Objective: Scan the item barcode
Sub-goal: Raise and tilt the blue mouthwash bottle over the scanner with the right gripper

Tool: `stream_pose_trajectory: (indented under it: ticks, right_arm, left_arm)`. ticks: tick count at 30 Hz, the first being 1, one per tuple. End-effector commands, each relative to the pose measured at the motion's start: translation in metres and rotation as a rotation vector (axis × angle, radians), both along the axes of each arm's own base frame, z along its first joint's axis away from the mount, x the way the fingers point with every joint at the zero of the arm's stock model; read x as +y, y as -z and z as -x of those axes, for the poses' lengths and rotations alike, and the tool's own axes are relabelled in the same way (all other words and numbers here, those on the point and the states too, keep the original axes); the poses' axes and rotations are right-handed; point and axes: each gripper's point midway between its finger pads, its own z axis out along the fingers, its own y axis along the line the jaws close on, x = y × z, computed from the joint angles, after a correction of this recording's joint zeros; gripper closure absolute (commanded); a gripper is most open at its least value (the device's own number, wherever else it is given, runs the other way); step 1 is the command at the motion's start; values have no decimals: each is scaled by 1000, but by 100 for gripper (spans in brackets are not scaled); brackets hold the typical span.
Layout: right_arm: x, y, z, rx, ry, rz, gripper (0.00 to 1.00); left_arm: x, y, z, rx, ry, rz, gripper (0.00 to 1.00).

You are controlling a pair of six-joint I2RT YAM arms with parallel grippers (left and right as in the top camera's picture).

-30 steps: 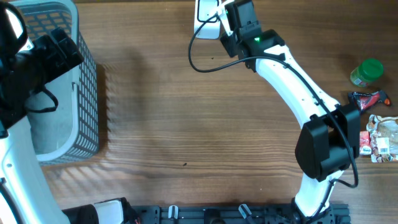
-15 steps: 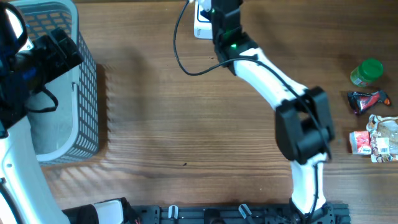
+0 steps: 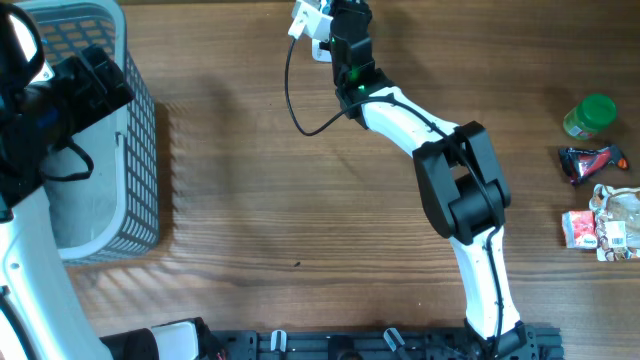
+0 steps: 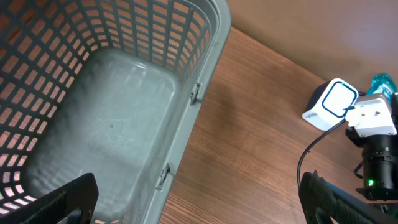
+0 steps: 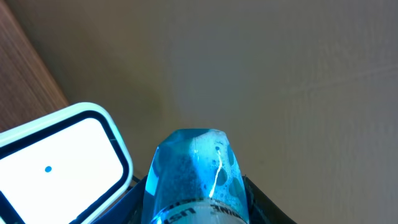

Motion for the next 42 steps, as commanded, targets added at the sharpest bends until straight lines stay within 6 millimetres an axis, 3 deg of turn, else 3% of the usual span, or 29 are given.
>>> stream_pose_trajectory:
  ticks: [1,14,19,24,31,35,42]
  right_arm:
    - [11,-3,-2,-25,-34,6,76]
    - [53,16,13,14,-136,21,76]
    - [52,25,14,35,-147,127,77]
    - [46,21,10,4,-156,244,76]
    - [41,11,3,-65,-164,248,78]
    - [47,29,1,-83,-207,309,78]
    - [45,31,-2,-126,-206,326,78]
  left_arm:
    - [2,-3,0,-10,-6,3,0]
    - [2,-3,0,-10,-6,3,0]
    - [2,-3,0,-10,-6,3,0]
    - [2,-3,0,-10,-6,3,0]
    - [2,-3,0,-10,-6,3,0]
    - [2,-3,0,-10,-6,3,0]
    - [2,-3,0,-10,-6,3,0]
